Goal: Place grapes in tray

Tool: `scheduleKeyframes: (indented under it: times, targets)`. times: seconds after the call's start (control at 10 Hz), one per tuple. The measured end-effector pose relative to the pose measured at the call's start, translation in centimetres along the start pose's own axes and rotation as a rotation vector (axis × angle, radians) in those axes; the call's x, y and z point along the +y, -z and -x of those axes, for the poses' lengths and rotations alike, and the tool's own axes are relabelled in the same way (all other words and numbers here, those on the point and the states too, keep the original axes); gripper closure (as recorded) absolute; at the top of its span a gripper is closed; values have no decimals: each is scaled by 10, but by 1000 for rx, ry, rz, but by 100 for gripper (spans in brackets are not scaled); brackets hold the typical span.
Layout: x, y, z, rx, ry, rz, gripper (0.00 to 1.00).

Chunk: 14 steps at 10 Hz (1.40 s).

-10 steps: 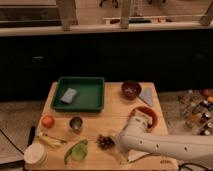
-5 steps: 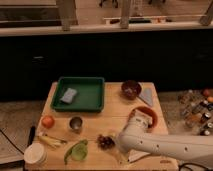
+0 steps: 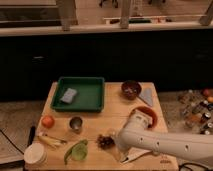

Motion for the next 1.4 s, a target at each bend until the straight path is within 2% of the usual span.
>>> scheduleKeyframes:
  times: [0.5,0.6,0.7,1.2,1.3,1.4]
  targets:
    - [-13,-3,5,4,-20,-9,20]
    - [-15,-5,5,5,-23,-9,21]
    - [-18,-8,4,6,-25,-8,27]
    - [-23,-36,-5,5,-53,12,79]
    - [-23,-33,-8,10,-52,11,89]
    - [-23,-32,-9,12,-53,11,95]
